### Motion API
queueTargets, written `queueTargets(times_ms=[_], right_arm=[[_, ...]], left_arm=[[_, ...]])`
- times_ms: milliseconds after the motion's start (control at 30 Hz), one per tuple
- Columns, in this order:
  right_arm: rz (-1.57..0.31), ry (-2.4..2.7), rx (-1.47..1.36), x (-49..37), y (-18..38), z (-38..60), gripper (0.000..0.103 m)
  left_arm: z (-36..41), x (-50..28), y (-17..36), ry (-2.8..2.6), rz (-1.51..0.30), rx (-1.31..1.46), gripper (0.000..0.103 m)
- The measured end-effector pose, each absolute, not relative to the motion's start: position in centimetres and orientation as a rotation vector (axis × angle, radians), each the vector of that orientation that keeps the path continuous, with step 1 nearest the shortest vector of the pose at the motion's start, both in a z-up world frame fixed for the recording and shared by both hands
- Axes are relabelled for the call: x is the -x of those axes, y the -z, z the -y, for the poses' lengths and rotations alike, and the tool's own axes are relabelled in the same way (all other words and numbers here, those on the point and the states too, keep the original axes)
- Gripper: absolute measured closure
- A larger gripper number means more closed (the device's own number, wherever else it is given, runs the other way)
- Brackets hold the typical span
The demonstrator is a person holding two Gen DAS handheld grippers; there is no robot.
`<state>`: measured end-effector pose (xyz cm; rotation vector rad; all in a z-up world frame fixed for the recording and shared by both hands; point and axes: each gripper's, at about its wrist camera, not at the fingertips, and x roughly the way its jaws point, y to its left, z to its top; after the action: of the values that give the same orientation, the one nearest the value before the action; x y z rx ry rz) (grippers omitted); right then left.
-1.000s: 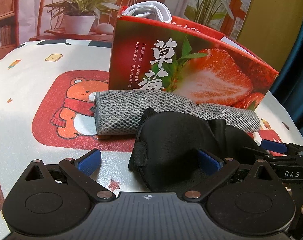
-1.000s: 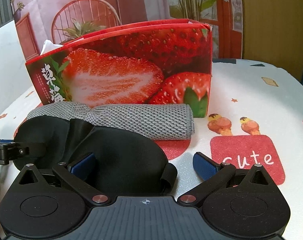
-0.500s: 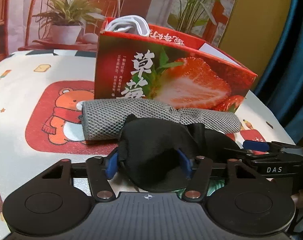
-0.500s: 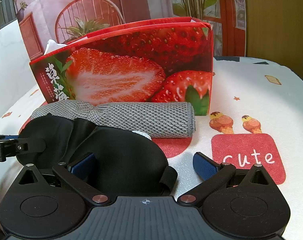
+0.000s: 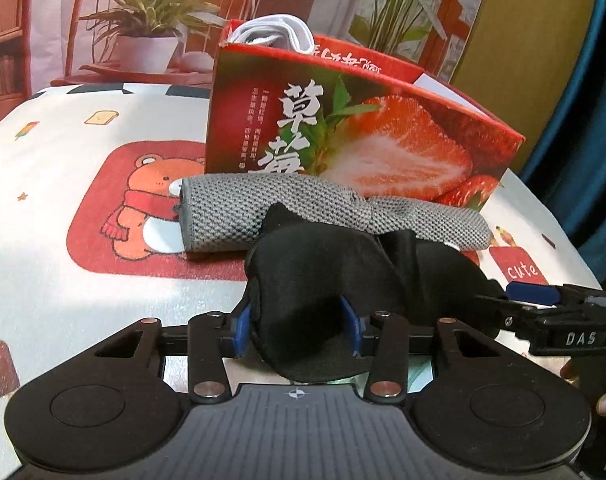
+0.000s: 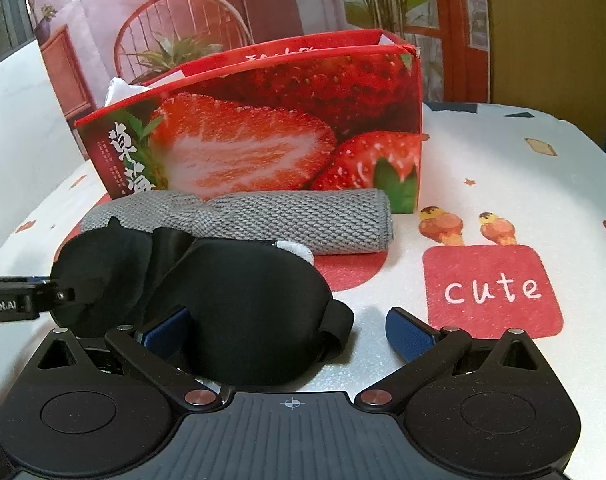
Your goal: Organize soft objects
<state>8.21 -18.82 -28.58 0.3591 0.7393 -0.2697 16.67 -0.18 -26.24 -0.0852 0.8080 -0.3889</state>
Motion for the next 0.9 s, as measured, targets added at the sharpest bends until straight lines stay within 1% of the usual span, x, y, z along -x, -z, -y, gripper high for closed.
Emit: queueTargets(times_ms=[267, 600, 767, 900], right_arm=[[-0.734, 0.216, -0.425, -8.7, 28.8, 18.9, 0.001], [-0.686, 0.190, -0.521, -9.8, 29.0, 19.2, 0.000], [-0.649, 0.175, -0.559, -9.3, 28.1, 18.8, 0.008], [-0.602, 0.175, -0.550, -8.2, 27.0, 18.6, 0.019]], left_arm=[[-0.2, -16.1, 26.7, 0.395, -0.818, 0.099, 0.053], [-0.2, -15.9, 27.0, 0.397, -0.801, 0.094, 0.052], [-0.1, -15.8, 26.9, 0.397, -0.802, 0.095, 0.052], [-0.3, -15.9, 26.9, 0.397, -0.805, 0.101, 0.052]])
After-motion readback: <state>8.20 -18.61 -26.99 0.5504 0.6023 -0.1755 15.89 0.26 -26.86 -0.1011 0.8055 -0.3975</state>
